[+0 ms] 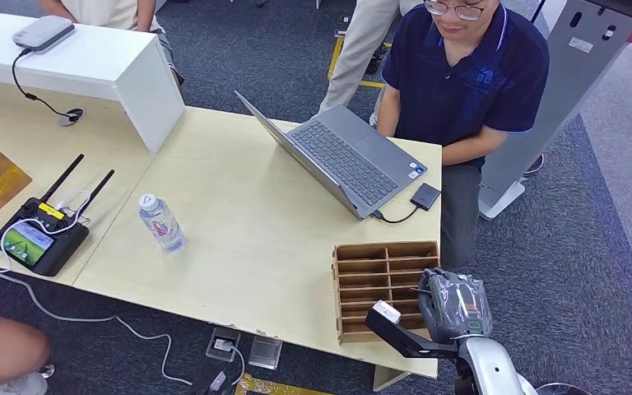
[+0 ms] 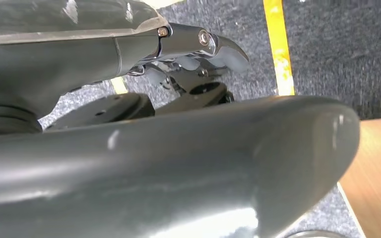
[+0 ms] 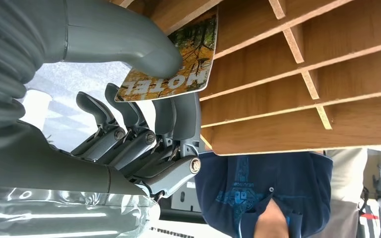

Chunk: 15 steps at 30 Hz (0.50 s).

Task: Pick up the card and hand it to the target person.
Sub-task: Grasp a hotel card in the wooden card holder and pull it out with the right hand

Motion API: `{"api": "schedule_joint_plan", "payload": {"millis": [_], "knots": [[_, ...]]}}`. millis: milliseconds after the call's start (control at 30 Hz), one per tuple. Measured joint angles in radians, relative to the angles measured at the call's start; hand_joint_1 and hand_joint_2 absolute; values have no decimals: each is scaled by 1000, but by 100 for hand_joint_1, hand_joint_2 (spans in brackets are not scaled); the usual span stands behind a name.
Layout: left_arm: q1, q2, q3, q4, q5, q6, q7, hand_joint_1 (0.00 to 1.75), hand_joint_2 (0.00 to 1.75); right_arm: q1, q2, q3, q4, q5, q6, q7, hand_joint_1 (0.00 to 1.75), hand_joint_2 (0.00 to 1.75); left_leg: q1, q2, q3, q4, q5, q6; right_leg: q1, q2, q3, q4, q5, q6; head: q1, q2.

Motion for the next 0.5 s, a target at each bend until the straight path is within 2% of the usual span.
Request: {"api": "schedule_joint_plan", "payload": {"millis": [233, 400, 500], "knots": [[0, 0, 0, 0, 0, 17, 16, 0, 0, -4, -1, -4, -31, -38, 15, -10, 161, 175, 0, 0, 0, 0, 0, 0, 0, 0, 0, 0, 0, 0, 0, 0], [0, 1, 0, 0, 2, 16, 17, 0, 0, -75, -29, -17, -133, -174, 167, -29, 161, 175, 0, 1, 0, 0, 1, 1, 0, 1, 0, 0, 1, 0, 0, 0], [1, 2, 0, 0, 6, 9, 16, 0, 0, -153, -43, -22, -224, -218, 217, -36, 161, 175, 0, 1, 0, 0, 1, 1, 0, 1, 0, 0, 2, 1, 0, 0]]}}
